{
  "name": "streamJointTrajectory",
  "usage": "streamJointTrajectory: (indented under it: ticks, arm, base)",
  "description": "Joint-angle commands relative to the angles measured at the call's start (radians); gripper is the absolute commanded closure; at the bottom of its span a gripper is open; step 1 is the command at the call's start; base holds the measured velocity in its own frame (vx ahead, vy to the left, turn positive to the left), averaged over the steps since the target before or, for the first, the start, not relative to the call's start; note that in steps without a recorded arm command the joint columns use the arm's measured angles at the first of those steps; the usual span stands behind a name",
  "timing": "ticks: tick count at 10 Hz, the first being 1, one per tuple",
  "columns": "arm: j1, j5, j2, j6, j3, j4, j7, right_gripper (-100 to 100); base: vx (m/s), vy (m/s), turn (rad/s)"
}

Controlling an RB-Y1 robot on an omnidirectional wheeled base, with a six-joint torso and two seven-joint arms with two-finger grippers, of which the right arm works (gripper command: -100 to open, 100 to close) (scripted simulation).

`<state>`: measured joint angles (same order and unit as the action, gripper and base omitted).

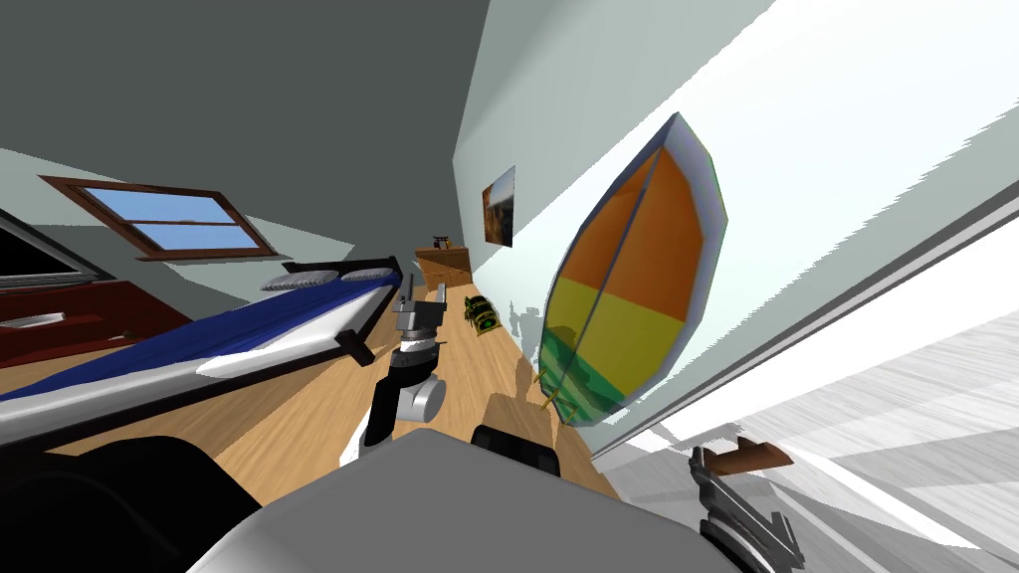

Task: Pull the door open

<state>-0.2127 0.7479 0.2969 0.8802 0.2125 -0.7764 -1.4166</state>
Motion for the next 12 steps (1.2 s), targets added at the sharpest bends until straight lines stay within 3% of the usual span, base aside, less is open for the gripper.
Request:
streamJointTrajectory:
  ticks: [1, 3, 5, 6, 12]
  arm:
    - [0.025, -0.013, 0.013, -0.01, 0.019, 0.034, -0.02, -100]
    - [0.059, -0.027, 0.028, -0.017, 0.039, 0.078, -0.042, -100]
    - [0.052, -0.027, 0.019, -0.017, 0.034, 0.077, -0.039, -100]
    - [0.052, -0.027, 0.019, -0.017, 0.034, 0.077, -0.039, 100]
    - [0.049, -0.034, 0.02, -0.015, 0.023, 0.071, -0.045, 100]
  base:
    - [0.06, -0.061, 0.019]
    - [0.083, -0.079, 0.023]
    - [0.036, -0.02, -0.008]
    - [-0.009, 0.017, 0.03]
    - [-0.022, 0.012, -0.002]
